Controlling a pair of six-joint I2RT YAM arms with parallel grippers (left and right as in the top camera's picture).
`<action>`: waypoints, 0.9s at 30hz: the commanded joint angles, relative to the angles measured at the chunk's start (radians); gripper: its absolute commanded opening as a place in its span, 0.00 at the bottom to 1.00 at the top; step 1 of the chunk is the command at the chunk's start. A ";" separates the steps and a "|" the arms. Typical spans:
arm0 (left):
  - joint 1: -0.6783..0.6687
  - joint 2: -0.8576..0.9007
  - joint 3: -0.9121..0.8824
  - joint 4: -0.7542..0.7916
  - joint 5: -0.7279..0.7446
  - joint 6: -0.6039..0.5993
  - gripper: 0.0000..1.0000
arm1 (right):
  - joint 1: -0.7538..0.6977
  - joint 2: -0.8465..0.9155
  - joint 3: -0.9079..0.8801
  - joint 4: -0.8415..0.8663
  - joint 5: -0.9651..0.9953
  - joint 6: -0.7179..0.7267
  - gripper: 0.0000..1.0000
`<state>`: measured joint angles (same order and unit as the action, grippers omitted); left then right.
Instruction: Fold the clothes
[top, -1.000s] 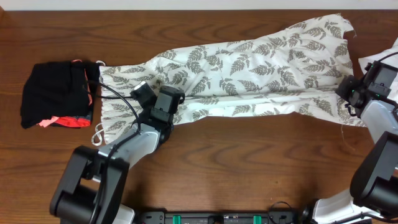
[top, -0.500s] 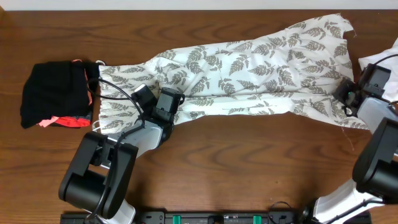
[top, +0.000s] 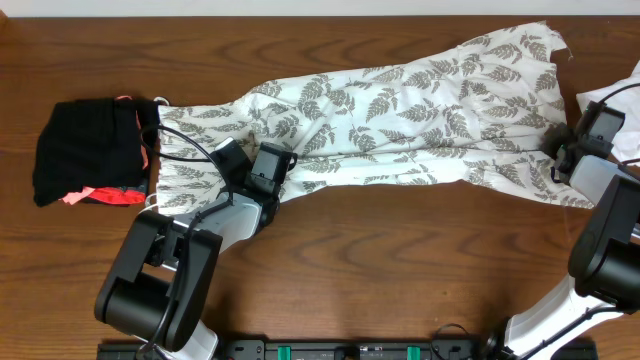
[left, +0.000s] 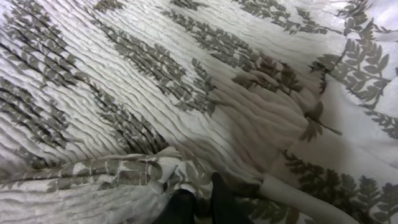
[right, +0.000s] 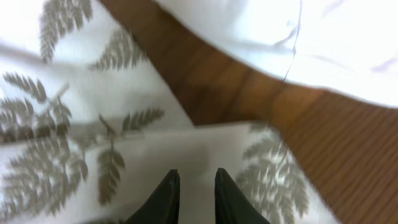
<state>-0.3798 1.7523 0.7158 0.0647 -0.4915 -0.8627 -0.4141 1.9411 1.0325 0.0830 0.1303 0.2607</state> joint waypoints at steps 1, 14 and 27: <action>0.010 0.021 -0.011 -0.026 -0.014 0.013 0.09 | -0.005 0.015 0.014 0.048 0.039 -0.018 0.18; 0.010 0.021 -0.011 -0.079 -0.014 0.014 0.12 | -0.006 -0.119 0.021 -0.117 -0.130 -0.159 0.34; 0.010 0.021 -0.011 -0.117 0.013 0.014 0.13 | -0.011 -0.410 0.017 -0.628 -0.203 -0.188 0.40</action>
<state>-0.3798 1.7519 0.7288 -0.0120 -0.5110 -0.8627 -0.4232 1.5051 1.0534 -0.5083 -0.0143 0.0937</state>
